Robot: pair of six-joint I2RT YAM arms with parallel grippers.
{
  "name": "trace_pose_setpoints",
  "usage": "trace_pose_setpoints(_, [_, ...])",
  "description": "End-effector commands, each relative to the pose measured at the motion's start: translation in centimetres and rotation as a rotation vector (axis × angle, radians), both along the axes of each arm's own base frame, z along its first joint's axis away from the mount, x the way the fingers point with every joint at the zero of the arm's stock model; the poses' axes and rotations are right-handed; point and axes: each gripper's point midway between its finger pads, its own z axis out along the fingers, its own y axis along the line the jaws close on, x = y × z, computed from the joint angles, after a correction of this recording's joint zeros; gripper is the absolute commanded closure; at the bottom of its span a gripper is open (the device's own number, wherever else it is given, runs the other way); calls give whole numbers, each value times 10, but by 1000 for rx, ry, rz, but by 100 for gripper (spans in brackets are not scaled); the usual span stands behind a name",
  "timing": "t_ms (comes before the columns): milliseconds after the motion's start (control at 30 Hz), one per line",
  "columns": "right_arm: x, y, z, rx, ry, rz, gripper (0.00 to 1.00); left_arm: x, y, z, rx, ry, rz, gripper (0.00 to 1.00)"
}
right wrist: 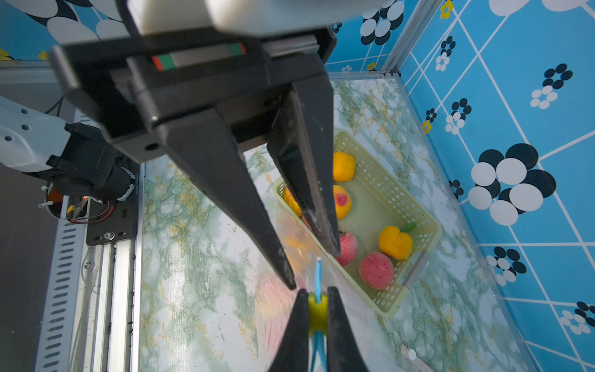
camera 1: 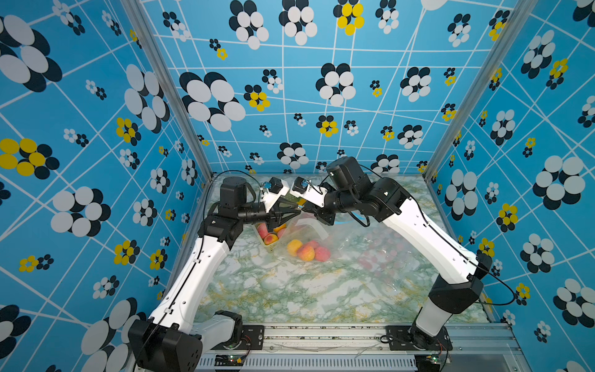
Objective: Place the peach in a zip-top bag and seal the zipper
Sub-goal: Zip the zipper on the zipper food storage bag.
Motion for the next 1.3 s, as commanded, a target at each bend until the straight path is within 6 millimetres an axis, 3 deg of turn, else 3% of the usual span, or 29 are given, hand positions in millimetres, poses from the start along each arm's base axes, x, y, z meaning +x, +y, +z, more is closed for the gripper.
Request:
trace_pose_setpoints(0, [-11,-5,11,20,3,28,94,-3,-2,5,-4,-40,-54,71])
trace_pose_setpoints(467, [-15,-3,7,18,27,49,94,-3,-7,12,-18,-78,-117,74])
trace_pose_setpoints(633, [-18,-5,8,20,33,57,94,-2,-7,17,-28,-88,-117,87])
trace_pose_setpoints(733, [-19,-6,9,17,31,56,93,-4,-7,19,-30,-95,-118,100])
trace_pose_setpoints(1267, [-13,-27,1,-8,31,0,88,-2,4,27,-56,-134,-36,100])
